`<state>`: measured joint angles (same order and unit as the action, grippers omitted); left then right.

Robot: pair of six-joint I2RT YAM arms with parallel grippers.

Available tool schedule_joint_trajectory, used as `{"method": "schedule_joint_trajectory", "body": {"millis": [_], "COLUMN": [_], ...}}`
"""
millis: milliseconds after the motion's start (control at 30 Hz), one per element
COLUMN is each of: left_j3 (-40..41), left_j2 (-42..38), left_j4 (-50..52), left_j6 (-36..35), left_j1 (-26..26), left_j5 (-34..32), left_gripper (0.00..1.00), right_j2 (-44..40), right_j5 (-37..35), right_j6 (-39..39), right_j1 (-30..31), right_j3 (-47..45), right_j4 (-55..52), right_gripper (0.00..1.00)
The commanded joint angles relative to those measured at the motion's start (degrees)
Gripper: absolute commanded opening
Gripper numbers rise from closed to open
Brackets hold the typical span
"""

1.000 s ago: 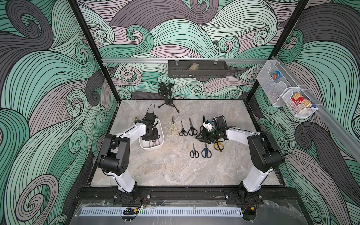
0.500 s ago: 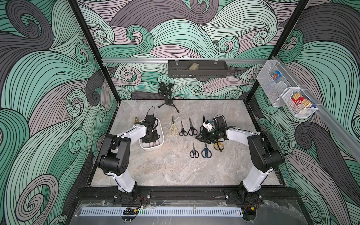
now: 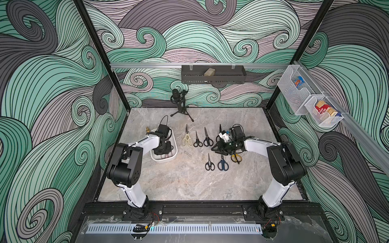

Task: Take the scissors out of the storage box
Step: Pick up the scissors from the storage box, then place the scissors at the center of the board.

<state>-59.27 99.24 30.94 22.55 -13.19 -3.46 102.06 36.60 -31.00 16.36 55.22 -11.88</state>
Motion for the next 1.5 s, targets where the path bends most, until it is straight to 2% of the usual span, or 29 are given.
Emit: {"method": "schedule_joint_trajectory", "body": {"millis": [0,100,467,700,867,1133,1300,1467], "left_j3": [-0.2,-0.4,-0.9,-1.5,-1.5,-3.1,-0.1,2.4], "left_j2": [0.7,-0.1,-6.7,-10.9,-14.9,-17.3,-19.1,-18.1], "left_j4": [0.3,0.9,4.8,7.6,6.2,5.1,3.6,2.9], "left_j6": [-0.6,-0.9,-3.9,-6.5,-9.5,-12.0,-13.8,-14.2], "left_j1": [0.0,-0.1,0.0,-0.5,-2.0,-12.3,-21.1,-27.3], "left_j5": [-0.4,-0.6,-1.3,-1.1,3.5,5.2,5.0,3.3], "left_gripper": [0.07,0.0,0.0,0.0,0.0,0.0,0.0,0.0], "right_j2": [0.4,0.2,-1.1,0.1,1.2,0.8,0.7,0.0], "right_j5": [0.8,0.9,1.5,4.0,3.7,0.7,-1.7,-3.3], "right_j6": [0.3,0.1,-0.4,1.3,1.7,0.4,-0.6,-1.0], "right_j1": [-0.4,-0.4,0.0,4.1,7.4,7.6,6.7,4.6], "right_j3": [-0.2,0.0,2.1,7.0,10.4,10.7,9.8,8.7], "right_j4": [-0.3,-0.3,-0.3,-0.3,-0.2,-0.2,-0.2,-0.2], "right_gripper": [0.42,0.42,0.42,0.42,0.43,0.43,0.43,0.43]}}
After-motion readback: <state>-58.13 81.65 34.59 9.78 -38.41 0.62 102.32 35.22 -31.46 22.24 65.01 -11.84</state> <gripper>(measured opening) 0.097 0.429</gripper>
